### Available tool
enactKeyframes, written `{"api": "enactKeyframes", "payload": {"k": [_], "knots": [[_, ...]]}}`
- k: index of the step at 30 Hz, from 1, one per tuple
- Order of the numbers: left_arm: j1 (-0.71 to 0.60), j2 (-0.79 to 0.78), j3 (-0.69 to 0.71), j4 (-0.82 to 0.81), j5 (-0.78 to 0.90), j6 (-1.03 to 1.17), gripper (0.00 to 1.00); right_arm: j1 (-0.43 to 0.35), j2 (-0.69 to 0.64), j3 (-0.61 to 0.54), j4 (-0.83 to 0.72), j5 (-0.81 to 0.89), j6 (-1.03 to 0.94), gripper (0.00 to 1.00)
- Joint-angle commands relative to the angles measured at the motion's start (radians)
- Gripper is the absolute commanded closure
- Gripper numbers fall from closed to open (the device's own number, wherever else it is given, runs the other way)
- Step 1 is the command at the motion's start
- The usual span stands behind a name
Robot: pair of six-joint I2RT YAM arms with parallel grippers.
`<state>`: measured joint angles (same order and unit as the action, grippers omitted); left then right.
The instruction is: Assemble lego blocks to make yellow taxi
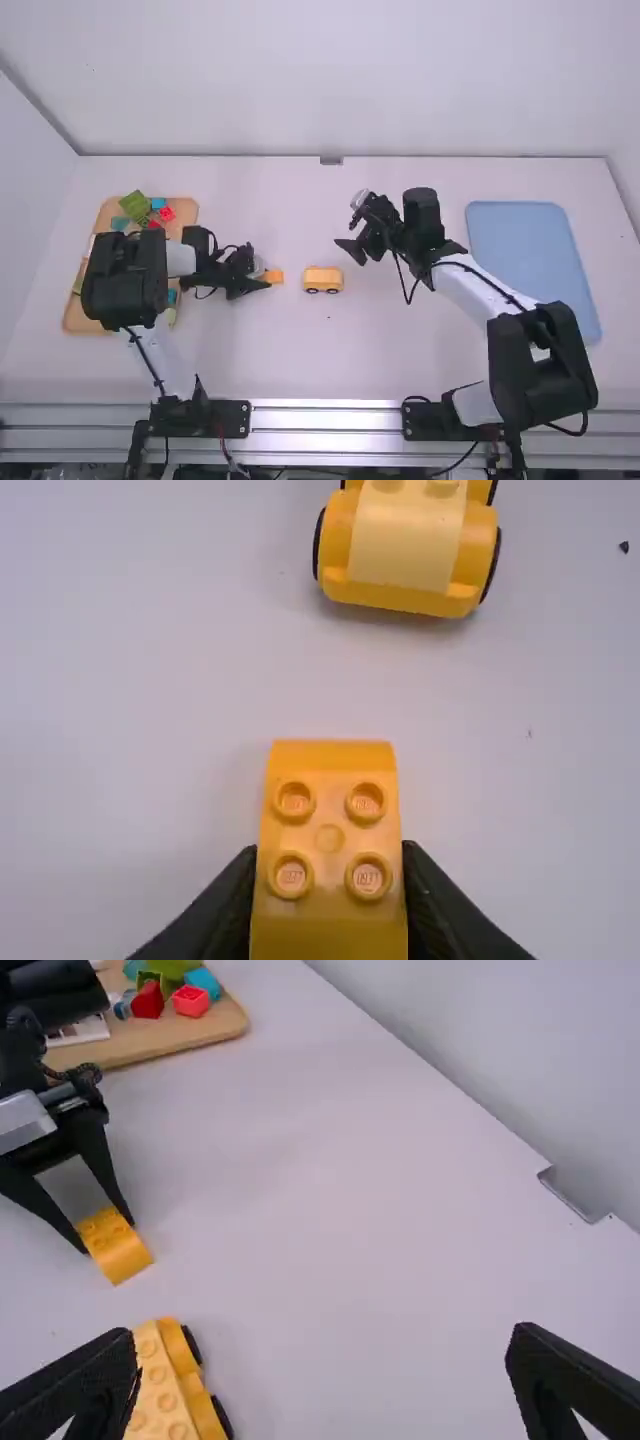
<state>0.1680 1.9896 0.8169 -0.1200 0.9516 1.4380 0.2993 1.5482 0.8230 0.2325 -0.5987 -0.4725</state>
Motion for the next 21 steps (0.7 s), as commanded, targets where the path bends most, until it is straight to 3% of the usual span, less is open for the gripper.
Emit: {"api": "enactKeyframes", "payload": {"k": [1,9,11,16,21], "knots": [[-0.006,-0.003,0.014,-0.031,-0.026,0.037,0.67,0.003,0.008,-0.005,-0.001,-0.002,0.004,0.02],[-0.03,-0.12,0.15,-0.406,-0.025,0.203,0.8,0.001,0.008,-0.005,-0.037,-0.007,-0.051,0.02],[-0.064,-0.138,0.19,-0.489,-0.026,0.231,0.81,0.005,0.01,-0.006,-0.103,-0.025,-0.157,0.02],[-0.14,-0.14,0.231,-0.519,-0.029,0.23,0.81,0.006,0.052,-0.019,-0.132,-0.157,-0.279,0.02],[-0.199,-0.14,0.279,-0.527,-0.021,0.213,0.82,-0.03,0.17,-0.093,0.055,-0.327,-0.309,0.02]]}}
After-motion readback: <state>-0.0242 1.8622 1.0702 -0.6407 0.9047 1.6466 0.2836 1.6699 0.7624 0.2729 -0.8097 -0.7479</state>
